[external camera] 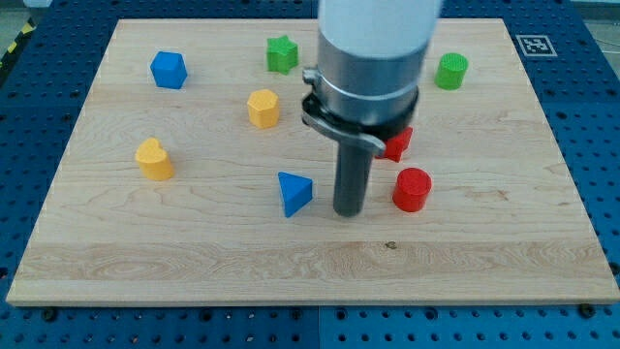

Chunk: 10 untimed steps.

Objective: Put the blue triangle at the bottom of the red circle

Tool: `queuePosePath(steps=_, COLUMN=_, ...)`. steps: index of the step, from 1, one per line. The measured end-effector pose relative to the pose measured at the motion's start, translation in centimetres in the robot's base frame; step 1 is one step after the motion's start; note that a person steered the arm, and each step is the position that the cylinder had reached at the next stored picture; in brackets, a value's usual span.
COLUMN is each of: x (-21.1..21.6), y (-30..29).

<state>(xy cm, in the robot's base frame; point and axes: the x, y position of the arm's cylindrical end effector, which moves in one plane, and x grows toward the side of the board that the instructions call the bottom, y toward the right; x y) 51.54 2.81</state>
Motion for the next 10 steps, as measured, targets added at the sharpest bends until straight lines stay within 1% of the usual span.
queuePosePath(steps=1, x=-2.2, y=-0.7)
queuePosePath(steps=2, x=-3.6, y=-4.5)
queuePosePath(steps=3, x=-4.2, y=-9.5)
queuePosePath(steps=4, x=-4.2, y=-12.9)
queuePosePath(steps=6, x=-2.8, y=-9.3)
queuePosePath(steps=7, x=-1.2, y=-9.0)
queuePosePath(steps=8, x=0.5, y=-10.0)
queuePosePath(steps=10, x=0.4, y=-8.3)
